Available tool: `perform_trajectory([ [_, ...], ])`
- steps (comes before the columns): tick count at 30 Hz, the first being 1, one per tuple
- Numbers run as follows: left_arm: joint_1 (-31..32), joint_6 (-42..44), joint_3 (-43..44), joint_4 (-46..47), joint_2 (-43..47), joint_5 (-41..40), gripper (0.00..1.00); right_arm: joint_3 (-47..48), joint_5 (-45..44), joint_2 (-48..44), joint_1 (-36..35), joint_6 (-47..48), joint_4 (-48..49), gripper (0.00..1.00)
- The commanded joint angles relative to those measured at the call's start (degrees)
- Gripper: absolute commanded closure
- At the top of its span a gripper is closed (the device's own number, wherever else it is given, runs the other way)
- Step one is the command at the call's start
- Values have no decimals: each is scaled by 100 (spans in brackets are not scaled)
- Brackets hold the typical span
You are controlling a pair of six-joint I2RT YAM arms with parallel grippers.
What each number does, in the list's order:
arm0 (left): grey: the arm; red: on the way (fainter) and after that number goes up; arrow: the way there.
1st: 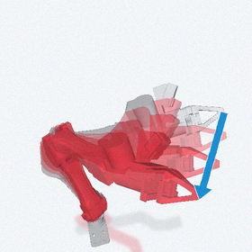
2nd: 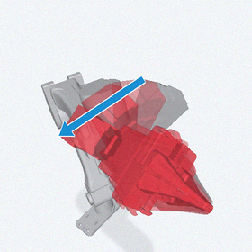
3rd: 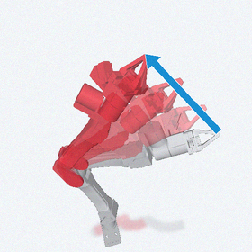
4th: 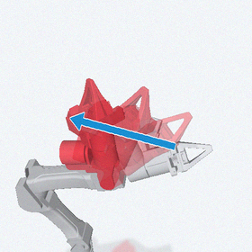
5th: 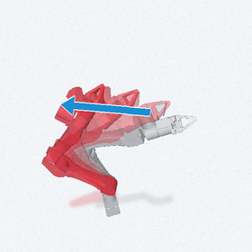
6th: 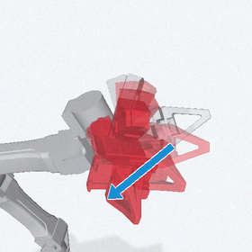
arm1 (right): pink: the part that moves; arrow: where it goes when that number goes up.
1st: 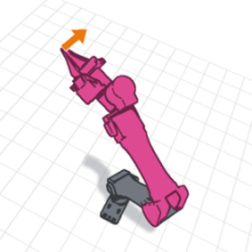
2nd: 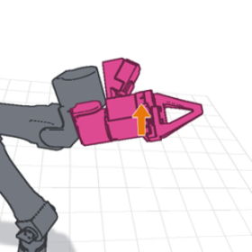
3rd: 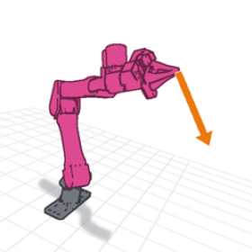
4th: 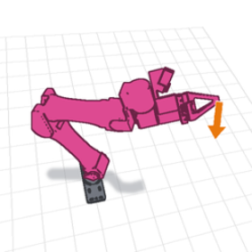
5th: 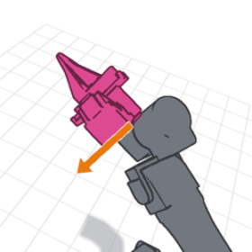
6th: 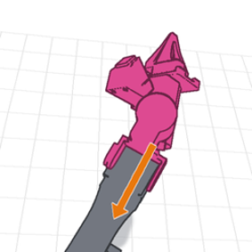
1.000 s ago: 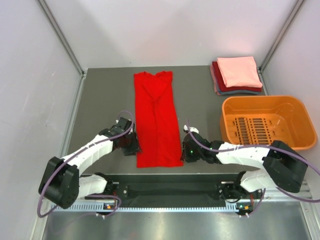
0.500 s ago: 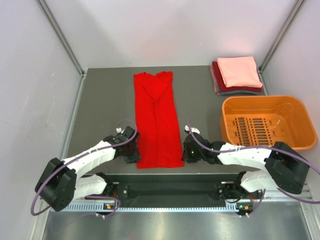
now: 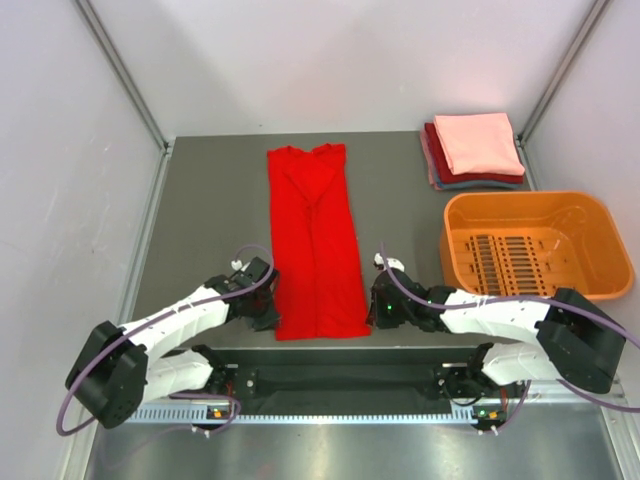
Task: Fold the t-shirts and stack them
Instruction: Fold the tshirt
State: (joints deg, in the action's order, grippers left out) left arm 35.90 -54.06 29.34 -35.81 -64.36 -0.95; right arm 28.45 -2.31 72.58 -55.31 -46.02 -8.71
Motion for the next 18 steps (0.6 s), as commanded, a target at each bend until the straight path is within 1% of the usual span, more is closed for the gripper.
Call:
perform_trajectory([
  [1,153,-183,-43,-145,99,8,73,-94,28,-103,3,-100,62,100],
  [8,260,-342,-174,-215,204,69,73,-120,72,-130,3,-135,71,100],
  [11,321,-377,-183,-286,204,25,78,-146,81,-156,3,-153,80,100],
  [13,356,-394,-175,-303,204,33,95,-146,72,-147,3,-153,62,100],
  [14,374,-394,-148,-312,213,42,100,-146,72,-139,3,-153,62,100],
  [18,383,-412,141,-286,371,69,100,-85,99,-138,3,-135,-42,100],
])
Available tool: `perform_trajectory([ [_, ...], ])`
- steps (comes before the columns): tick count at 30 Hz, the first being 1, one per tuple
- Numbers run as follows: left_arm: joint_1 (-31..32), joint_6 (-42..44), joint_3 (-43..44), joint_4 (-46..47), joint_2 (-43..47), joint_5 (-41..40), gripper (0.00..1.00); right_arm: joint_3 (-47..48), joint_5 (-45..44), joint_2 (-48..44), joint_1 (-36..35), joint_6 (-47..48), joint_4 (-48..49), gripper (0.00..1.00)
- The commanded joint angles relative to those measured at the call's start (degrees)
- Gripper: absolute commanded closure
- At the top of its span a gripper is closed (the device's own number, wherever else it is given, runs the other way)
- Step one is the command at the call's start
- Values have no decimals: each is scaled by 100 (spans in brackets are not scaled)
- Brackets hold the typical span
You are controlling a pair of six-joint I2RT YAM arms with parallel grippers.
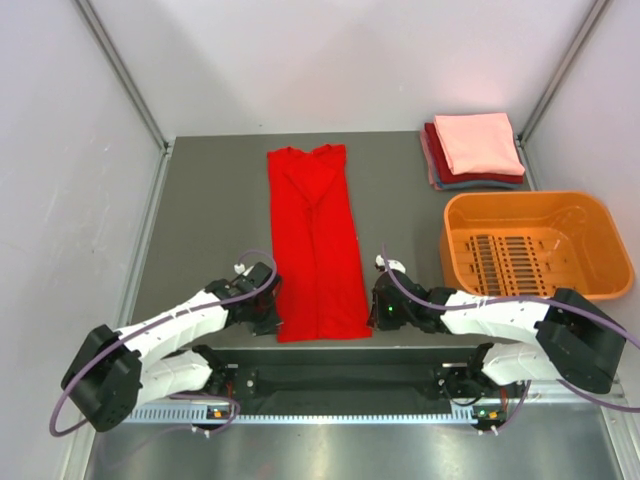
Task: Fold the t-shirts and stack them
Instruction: Fold the tshirt
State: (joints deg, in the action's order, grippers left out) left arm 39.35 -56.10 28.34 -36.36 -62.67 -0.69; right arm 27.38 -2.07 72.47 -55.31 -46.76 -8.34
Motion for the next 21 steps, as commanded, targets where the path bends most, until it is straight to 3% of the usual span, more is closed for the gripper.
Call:
perform_trajectory([
  [1,37,-209,312,-214,238,42,100,109,57,-119,3,-9,-132,100],
  [11,-164,89,962,234,-507,-212,100,1296,-137,627,283,861,-836,100],
  [21,-1518,1197,2551,454,-1791,42,100,3053,75,1989,1092,2038,-1503,100],
])
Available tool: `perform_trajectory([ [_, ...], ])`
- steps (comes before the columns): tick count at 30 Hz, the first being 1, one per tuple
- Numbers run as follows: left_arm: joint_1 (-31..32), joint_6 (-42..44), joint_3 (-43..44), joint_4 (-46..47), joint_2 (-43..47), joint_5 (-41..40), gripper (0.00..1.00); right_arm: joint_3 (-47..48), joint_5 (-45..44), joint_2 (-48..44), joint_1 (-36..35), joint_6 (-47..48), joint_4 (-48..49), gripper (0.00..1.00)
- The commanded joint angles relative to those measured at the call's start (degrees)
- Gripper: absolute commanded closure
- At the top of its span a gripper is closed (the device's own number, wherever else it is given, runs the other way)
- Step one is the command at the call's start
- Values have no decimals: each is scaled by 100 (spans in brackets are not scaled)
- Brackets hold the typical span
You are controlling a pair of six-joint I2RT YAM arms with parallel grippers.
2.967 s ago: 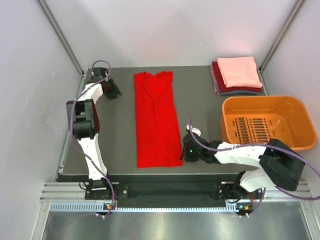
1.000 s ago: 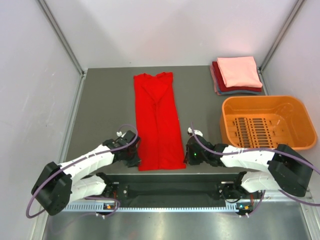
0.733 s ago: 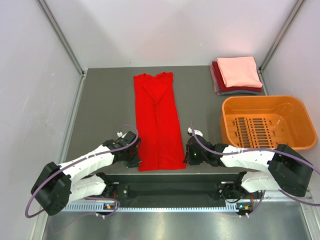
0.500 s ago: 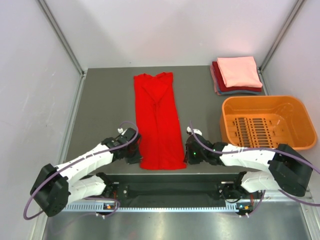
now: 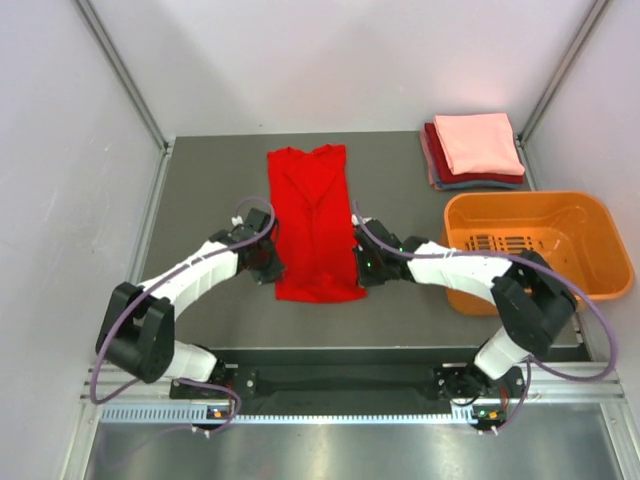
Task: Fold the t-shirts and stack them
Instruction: Fold the tshirt
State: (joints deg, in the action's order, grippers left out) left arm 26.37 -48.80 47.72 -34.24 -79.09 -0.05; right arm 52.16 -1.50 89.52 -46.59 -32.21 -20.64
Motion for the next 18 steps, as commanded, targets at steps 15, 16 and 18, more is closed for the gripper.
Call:
perform_trajectory([
  [15,-1195,1205,2882,549,-2540,498,100,3957,-351,2430,1055,1708,-1152,100],
  [16,-1213,1214,2961,593,-2611,480,100,4116,-308,2517,1168,1726,-1213,100],
  [18,-1274,1215,3206,559,-2734,436,100,4398,-168,2737,1266,1761,-1398,100],
])
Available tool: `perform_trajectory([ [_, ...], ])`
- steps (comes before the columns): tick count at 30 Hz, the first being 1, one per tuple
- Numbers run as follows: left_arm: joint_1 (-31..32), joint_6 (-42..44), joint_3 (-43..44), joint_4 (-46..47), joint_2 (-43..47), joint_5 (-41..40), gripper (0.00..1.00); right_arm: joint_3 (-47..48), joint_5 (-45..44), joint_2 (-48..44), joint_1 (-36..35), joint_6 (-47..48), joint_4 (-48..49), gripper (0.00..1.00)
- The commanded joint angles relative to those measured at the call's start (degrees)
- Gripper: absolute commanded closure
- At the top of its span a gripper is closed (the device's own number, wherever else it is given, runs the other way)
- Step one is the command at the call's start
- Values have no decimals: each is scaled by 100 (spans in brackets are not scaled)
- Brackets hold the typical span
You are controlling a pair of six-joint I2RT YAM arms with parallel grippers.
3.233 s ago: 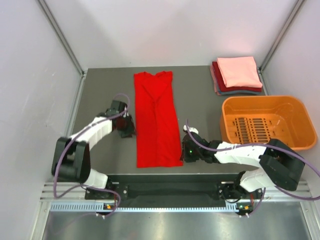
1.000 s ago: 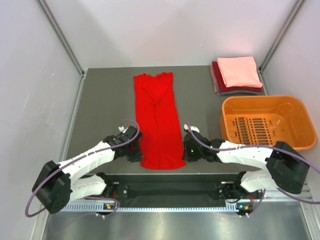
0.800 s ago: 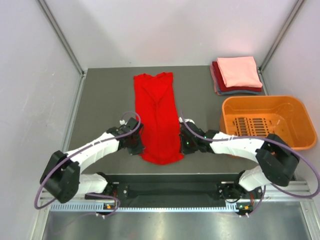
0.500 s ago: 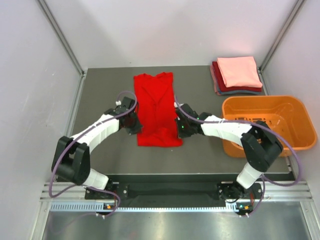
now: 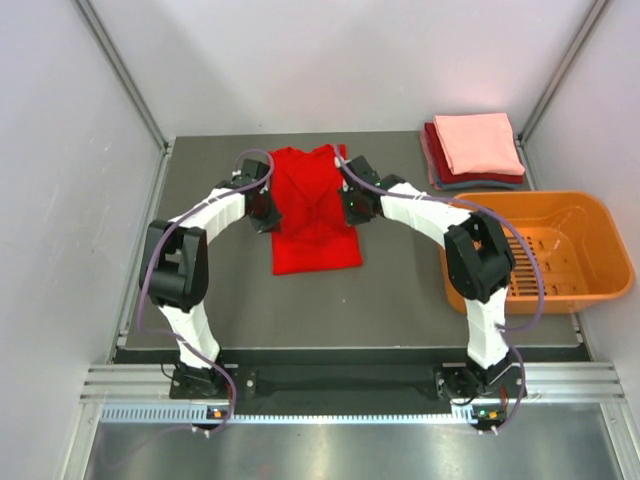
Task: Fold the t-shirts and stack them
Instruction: Fold the tshirt
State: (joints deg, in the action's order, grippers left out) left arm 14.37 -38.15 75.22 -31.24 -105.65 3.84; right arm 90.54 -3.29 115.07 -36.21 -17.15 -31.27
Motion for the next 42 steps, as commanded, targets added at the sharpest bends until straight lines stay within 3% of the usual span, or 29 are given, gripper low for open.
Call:
perform_trajectory([
  [1,-92,150,528,242,-157,4,100,805,47,244,263,282,-371,100],
  [19,-461,71,1284,505,-1054,-182,100,2301,654,1334,729,923,-407,100],
  [34,-505,45,1346,769,-1125,-331,100,2336,742,1510,817,1214,191,100],
  [42,-514,-52,1329,901,-1160,-788,100,2494,786,1694,922,1196,437,100],
])
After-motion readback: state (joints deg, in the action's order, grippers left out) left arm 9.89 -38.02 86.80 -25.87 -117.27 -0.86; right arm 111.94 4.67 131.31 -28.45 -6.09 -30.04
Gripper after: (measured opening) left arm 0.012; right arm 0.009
